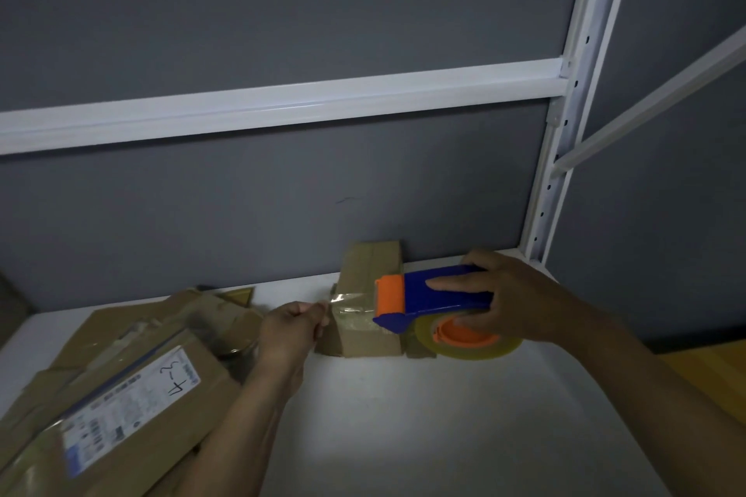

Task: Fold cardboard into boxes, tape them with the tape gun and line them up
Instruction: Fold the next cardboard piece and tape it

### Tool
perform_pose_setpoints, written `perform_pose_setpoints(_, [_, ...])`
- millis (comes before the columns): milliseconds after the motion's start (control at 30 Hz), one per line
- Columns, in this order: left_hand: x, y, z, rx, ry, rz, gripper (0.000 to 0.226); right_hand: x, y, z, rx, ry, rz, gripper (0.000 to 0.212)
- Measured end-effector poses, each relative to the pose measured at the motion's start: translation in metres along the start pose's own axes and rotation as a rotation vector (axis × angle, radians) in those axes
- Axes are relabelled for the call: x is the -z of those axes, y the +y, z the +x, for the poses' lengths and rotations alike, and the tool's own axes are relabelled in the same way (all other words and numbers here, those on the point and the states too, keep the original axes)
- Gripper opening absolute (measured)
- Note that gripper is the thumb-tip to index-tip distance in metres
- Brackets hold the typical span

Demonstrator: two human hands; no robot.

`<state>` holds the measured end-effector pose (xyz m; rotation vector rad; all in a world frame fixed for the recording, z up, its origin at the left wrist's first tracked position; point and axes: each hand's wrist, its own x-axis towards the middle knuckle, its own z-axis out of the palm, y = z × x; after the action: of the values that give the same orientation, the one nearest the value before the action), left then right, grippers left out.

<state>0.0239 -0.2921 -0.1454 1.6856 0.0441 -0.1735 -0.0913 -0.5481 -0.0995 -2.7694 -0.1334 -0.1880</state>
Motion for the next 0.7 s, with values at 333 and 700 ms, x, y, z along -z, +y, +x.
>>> perform_pose_setpoints(333, [-0.002,-0.016,0.018,0.257,-0.227,-0.19,0.032,-0.001,-0.004,0.011,0.037,-0.007,-0.097,0.061])
perform_pose_setpoints(700, [-0.004,-0.034,0.019,-0.493,-0.375,0.418,0.068,-0.007,-0.009,0.017,0.034,0.001,-0.092,0.062])
